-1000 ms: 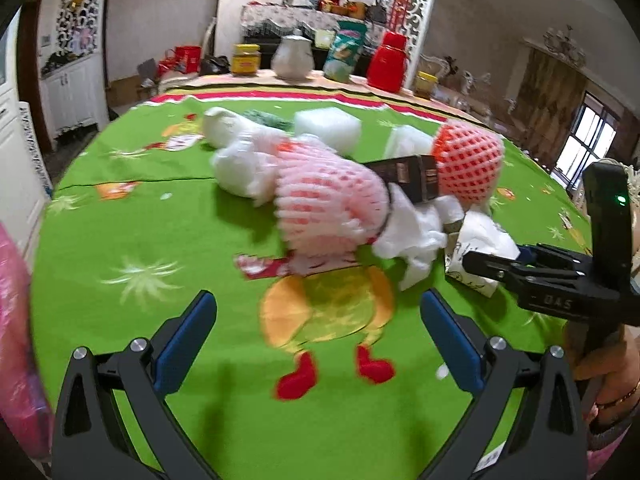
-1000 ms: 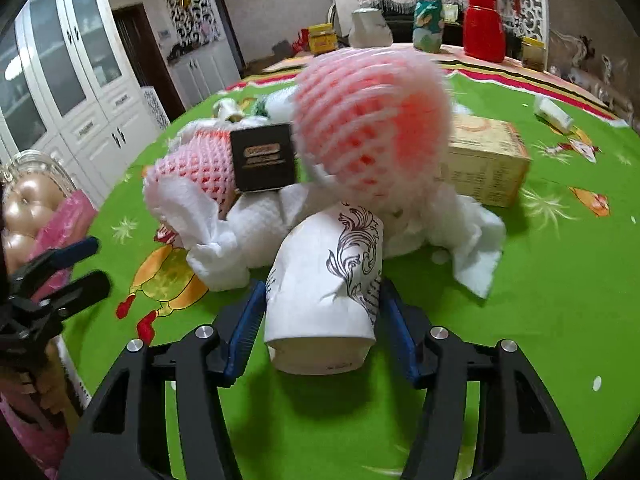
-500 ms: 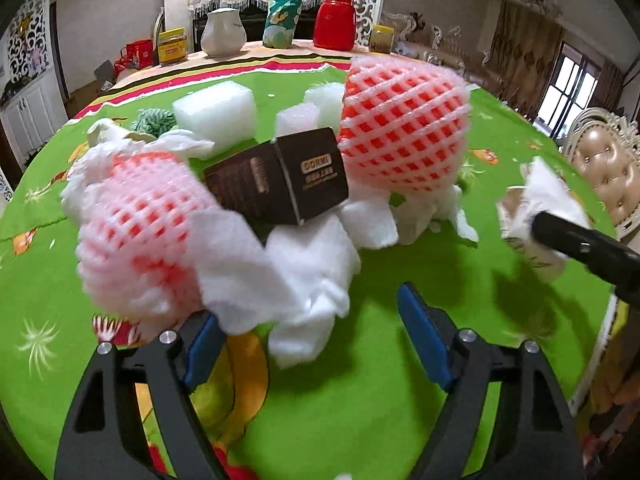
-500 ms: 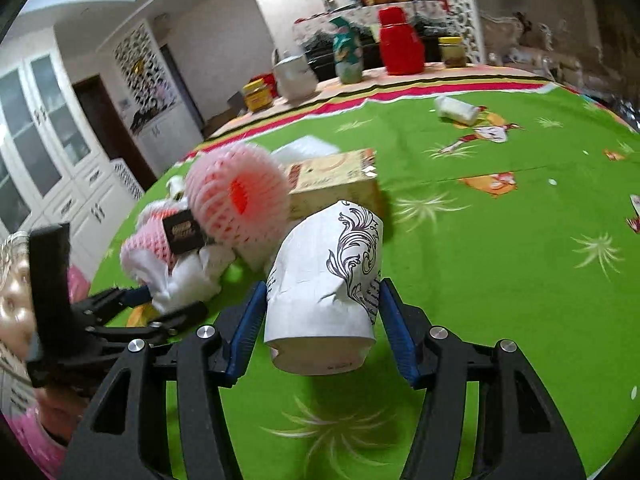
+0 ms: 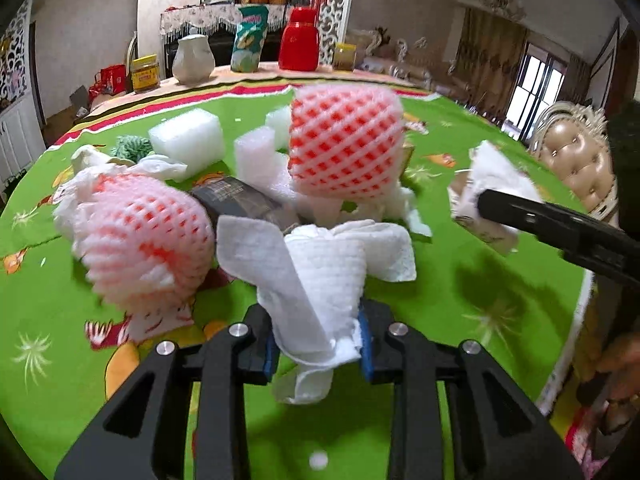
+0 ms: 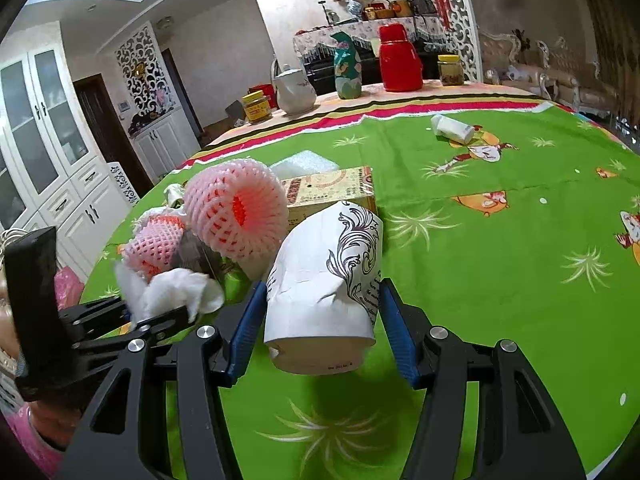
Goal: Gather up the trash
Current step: 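Carry the tissue and cup to the pink bin and release both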
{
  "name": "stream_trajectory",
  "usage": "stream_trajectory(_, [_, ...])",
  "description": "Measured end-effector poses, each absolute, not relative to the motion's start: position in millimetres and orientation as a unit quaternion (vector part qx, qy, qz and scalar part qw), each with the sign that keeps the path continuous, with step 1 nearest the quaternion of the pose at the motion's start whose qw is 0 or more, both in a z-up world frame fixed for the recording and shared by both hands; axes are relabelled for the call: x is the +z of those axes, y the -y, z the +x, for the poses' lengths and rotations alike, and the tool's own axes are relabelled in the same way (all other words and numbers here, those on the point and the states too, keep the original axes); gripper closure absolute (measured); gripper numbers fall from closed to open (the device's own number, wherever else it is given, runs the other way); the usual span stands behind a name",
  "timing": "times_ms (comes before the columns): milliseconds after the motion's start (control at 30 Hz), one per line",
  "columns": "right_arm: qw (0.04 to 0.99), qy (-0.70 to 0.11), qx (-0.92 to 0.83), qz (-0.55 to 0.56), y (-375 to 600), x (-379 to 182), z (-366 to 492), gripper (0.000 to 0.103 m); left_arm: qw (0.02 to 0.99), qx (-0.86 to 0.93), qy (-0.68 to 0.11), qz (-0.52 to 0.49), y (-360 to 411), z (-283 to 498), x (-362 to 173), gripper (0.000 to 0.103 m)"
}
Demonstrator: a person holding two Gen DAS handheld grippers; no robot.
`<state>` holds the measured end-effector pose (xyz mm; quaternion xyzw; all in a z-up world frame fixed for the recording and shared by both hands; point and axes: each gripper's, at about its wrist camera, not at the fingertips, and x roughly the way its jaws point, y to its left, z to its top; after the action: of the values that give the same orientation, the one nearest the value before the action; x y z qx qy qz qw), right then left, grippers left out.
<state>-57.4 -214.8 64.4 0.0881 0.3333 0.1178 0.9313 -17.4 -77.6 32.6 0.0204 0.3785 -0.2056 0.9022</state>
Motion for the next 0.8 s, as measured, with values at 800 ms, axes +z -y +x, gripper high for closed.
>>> stream_trajectory(800, [0.951,-0.188,0.243,0.026,130.9,104.4,-94.2,0.047,0.959,-0.053,-0.268,-0.082,-105.9,-91.2,72.3,0.073])
